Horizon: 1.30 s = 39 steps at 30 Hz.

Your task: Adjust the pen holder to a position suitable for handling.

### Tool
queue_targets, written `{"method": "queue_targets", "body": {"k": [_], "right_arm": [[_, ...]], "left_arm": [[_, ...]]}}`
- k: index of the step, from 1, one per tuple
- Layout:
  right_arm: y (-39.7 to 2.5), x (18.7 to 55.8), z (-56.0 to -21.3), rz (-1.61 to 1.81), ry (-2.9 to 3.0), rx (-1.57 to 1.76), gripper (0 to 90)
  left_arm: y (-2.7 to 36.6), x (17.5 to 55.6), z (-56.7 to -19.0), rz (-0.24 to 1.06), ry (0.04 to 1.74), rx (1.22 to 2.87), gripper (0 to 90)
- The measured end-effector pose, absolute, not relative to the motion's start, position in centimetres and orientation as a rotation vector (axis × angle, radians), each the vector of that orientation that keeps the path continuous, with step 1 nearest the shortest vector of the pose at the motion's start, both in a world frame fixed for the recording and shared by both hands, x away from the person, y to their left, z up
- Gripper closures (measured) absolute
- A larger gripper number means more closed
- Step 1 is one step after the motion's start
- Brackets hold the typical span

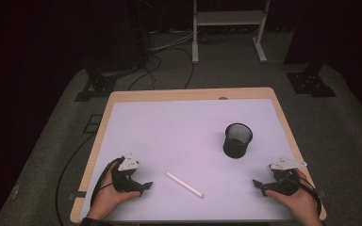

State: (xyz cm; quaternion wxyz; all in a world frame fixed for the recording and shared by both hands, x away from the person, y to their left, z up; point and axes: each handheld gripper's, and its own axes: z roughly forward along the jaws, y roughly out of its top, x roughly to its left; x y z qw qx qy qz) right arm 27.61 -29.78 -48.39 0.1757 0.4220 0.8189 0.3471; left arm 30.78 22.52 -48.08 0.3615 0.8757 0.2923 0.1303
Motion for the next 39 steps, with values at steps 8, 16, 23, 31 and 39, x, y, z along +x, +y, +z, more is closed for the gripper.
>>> {"method": "queue_targets", "body": {"k": [8,16,23,31,39], "right_arm": [[-29.8,27.6,-48.3,0.987,2.313,1.202,9.8],[-29.8,27.6,-47.7,0.985,2.306,1.202,19.7],[-29.7,27.9,-46.3,1.021,2.282,1.190,20.7],[-29.9,28.1,-45.1,1.051,2.266,1.200,21.7],[-29.7,28.6,-43.6,1.068,2.251,1.182,21.7]], "left_arm": [[22.5,30.8,-48.1,0.335,0.753,2.255,0.0],[22.5,30.8,-48.1,0.336,0.753,2.253,0.0],[22.5,30.8,-48.1,0.334,0.753,2.256,0.0],[22.5,30.8,-48.1,0.334,0.753,2.256,0.0],[22.5,30.8,-48.1,0.334,0.753,2.256,0.0]]}}
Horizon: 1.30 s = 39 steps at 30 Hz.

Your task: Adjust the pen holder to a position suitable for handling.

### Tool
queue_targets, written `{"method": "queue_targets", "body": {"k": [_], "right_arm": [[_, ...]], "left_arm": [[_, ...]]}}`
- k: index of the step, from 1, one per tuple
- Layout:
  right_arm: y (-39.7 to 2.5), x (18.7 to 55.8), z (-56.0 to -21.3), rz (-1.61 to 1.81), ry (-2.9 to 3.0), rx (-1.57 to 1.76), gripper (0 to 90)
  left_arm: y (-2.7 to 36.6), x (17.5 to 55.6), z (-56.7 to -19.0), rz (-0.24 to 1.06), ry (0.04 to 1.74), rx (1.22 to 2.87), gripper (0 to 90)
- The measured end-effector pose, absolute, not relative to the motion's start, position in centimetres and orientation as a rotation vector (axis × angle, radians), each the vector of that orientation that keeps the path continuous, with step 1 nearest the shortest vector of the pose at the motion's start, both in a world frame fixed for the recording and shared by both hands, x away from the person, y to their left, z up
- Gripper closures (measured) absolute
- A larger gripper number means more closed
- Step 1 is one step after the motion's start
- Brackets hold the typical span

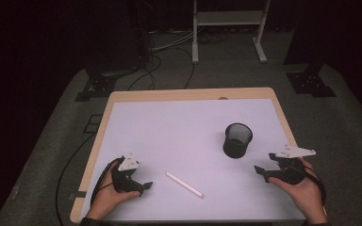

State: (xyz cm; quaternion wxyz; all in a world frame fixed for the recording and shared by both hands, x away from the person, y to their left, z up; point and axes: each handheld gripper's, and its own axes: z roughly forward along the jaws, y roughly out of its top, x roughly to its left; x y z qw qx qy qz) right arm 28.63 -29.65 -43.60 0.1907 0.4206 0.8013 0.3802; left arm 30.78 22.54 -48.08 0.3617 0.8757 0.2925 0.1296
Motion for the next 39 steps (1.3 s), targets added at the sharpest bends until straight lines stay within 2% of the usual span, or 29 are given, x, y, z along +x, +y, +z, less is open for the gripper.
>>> {"method": "queue_targets", "body": {"k": [31,39], "right_arm": [[-28.3,32.6,-38.6,1.178,2.204,1.121,25.7],[-27.2,34.2,-37.8,1.170,2.216,1.111,29.5]], "left_arm": [[22.5,30.8,-48.1,0.331,0.757,2.254,0.0],[22.6,30.8,-48.1,0.332,0.753,2.260,0.0]]}}
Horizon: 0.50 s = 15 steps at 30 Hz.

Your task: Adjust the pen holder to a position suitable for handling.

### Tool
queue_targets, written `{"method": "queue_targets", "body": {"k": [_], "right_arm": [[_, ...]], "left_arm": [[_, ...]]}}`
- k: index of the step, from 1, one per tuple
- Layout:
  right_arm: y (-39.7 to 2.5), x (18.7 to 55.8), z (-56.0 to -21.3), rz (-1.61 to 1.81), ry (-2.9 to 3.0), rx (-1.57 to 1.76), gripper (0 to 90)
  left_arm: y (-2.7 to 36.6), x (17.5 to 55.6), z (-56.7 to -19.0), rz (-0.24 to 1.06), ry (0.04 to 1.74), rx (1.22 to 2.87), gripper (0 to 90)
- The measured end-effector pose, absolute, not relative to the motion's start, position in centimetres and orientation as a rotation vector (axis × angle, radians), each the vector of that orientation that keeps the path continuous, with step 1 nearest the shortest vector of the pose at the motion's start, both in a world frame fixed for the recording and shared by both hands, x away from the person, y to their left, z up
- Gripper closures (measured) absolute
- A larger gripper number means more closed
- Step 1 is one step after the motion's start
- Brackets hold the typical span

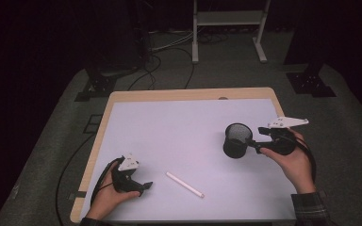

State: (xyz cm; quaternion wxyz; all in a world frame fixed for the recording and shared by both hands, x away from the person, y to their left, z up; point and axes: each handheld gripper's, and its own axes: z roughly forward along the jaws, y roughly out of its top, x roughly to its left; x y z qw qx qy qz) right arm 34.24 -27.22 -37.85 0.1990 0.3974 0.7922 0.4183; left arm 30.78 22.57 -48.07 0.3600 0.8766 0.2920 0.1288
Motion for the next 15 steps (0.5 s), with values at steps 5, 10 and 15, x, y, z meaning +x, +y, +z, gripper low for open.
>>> {"method": "queue_targets", "body": {"k": [5,10,15], "right_arm": [[-26.9,35.2,-37.7,1.160,2.222,1.119,31.5],[-26.7,36.5,-37.9,1.154,2.234,1.140,35.5],[-26.4,38.0,-38.4,1.120,2.256,1.167,39.0]], "left_arm": [[22.5,30.8,-48.1,0.331,0.756,2.255,0.0],[22.5,30.8,-48.1,0.331,0.756,2.255,0.0],[22.5,30.8,-48.1,0.331,0.756,2.255,0.0]]}}
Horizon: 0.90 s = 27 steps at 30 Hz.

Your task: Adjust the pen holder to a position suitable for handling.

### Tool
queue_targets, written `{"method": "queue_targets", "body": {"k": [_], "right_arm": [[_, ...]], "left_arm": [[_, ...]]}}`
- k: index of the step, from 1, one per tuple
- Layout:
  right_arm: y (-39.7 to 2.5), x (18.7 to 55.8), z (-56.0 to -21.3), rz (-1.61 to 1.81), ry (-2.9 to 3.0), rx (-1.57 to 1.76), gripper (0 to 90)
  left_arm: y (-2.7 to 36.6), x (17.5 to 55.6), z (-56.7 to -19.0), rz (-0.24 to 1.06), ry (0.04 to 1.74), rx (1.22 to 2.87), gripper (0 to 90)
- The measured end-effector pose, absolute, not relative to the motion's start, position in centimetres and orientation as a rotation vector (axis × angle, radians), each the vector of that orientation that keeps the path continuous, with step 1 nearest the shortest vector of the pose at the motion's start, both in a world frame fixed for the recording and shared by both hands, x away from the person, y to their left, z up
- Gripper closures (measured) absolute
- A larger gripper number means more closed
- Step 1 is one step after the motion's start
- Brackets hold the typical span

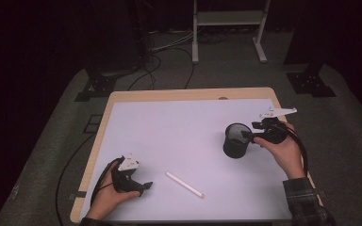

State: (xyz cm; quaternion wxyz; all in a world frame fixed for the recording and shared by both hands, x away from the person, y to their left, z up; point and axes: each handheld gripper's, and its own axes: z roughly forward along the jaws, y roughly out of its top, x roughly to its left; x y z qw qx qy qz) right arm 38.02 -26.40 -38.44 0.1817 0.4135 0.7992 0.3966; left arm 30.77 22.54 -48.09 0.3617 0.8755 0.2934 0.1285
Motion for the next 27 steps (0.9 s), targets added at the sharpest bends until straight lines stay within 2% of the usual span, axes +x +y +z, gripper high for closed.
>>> {"method": "queue_targets", "body": {"k": [10,27], "right_arm": [[-26.2,40.2,-39.9,1.068,2.291,1.213,50.2],[-25.7,41.1,-40.0,1.001,2.345,1.292,68.8]], "left_arm": [[22.6,30.8,-48.1,0.332,0.754,2.259,0.0],[22.6,30.8,-48.1,0.332,0.754,2.259,0.0]]}}
